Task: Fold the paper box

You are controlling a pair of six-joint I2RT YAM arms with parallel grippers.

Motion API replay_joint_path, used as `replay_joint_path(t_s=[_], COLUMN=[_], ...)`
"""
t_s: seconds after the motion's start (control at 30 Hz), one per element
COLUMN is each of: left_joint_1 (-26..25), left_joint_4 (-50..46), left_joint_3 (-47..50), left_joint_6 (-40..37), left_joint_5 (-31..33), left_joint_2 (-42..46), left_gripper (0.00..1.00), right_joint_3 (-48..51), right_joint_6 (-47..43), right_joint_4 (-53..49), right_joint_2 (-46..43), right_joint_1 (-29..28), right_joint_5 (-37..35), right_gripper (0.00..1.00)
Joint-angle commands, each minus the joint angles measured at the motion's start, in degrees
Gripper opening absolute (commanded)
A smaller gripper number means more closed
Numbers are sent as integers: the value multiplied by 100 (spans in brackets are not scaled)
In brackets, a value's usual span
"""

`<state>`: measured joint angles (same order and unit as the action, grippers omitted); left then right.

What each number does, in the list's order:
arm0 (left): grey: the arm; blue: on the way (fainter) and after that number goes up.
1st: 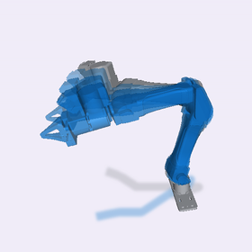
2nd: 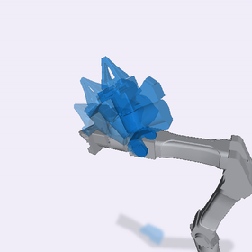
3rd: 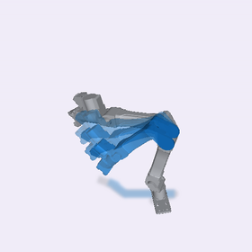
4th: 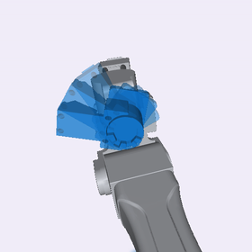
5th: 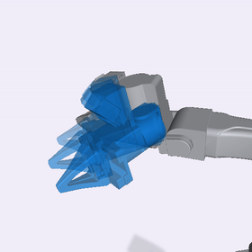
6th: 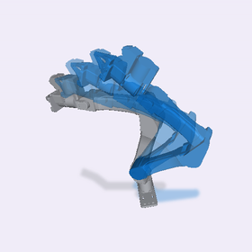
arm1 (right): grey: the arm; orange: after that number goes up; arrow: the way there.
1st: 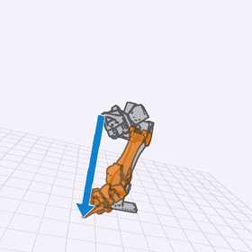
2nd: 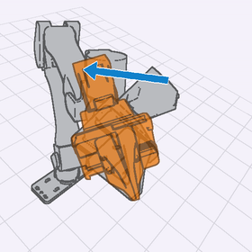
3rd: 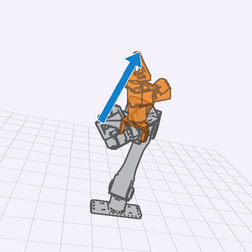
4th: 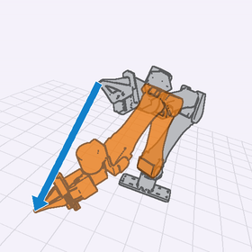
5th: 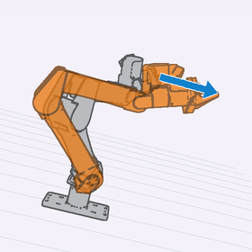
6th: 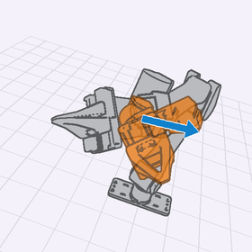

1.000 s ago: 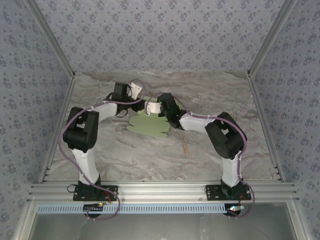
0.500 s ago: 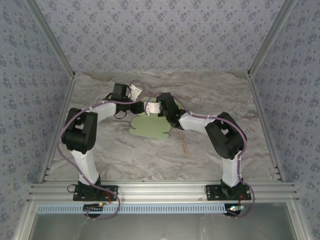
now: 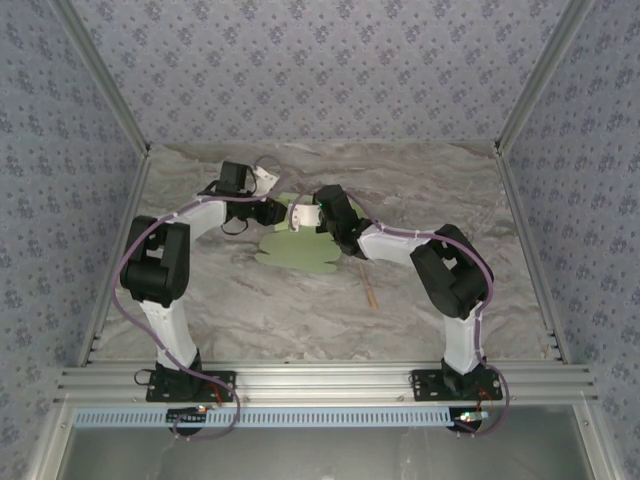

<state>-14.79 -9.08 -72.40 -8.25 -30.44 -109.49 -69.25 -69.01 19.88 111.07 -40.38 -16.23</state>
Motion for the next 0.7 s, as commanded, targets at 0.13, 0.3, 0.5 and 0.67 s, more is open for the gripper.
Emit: replay_joint_path(t_s=[0.13,0.3,0.5,0.67], left_joint_1=[-116,-348,-765,-832], left_joint_4=[126,349,461,789], left_joint_3=[-159,-99,-134,17], left_joint_6=[502,956,1090,1557], left_joint_5=[713,1816,3179,3723], left_joint_2=[103,131,53,33], left_gripper=[33,32,32,32], right_joint_3=[-136,-211,-297,-271], right_joint_6=[65,273,588,652], right_joint_4=[-182,-294,-527,-638], right_joint_2=[-85,-125,-216,-261], right_joint_1=[-112,-223,-277,-278], right_joint_5=[22,81,188,173], right_gripper=[0,0,0,0])
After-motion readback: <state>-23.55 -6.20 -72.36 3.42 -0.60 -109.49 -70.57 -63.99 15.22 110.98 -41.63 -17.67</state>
